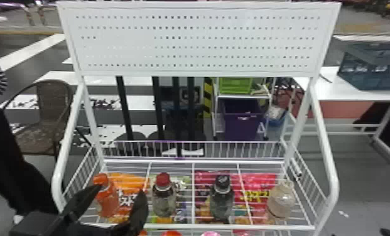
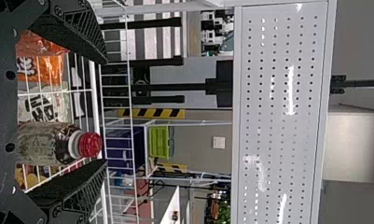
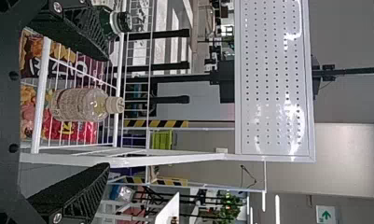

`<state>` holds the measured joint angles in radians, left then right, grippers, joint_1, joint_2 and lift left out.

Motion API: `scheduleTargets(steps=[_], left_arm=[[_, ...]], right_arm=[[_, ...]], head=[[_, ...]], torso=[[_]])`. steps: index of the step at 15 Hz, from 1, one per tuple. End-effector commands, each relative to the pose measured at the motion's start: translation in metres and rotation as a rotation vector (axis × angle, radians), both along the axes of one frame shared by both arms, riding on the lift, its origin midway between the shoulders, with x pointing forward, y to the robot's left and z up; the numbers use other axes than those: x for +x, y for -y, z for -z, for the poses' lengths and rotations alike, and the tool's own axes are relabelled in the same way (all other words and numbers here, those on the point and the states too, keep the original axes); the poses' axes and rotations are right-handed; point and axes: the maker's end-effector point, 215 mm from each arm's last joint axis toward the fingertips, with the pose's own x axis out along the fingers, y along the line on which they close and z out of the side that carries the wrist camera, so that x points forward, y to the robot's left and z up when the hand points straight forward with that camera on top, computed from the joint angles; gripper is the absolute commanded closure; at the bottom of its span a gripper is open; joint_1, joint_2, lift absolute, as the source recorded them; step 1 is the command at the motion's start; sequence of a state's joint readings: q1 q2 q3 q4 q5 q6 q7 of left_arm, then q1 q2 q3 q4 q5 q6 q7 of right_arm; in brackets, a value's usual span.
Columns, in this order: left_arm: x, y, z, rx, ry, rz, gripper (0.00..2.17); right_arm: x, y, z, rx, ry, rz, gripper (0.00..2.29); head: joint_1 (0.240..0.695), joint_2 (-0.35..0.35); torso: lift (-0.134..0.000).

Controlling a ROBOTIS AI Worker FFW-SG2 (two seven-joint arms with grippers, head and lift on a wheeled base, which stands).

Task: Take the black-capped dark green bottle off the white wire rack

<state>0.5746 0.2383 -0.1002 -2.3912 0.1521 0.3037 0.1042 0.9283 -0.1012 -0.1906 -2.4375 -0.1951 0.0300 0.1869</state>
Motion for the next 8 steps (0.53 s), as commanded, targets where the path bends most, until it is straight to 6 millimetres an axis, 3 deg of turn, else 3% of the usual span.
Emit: scheduleTargets(steps=[1,8], left_arm=[[-0.0002,0.0004,0.0008,-0.001,-0.001,0.0,0.14],[-0.0003,0.0005,0.0009,0.0,-0.003,0.0,0.14]], right_arm=[[0.0002,-0.0002,-0.0013,-0.002,0.001,0.002,0.09],[-0.0002,0.0011,0.0013,-0.001,-0.003,0.008,0.09]], head=[[0.499,0.0],[0.499,0.0]], torso=[[0.0],[0.0]])
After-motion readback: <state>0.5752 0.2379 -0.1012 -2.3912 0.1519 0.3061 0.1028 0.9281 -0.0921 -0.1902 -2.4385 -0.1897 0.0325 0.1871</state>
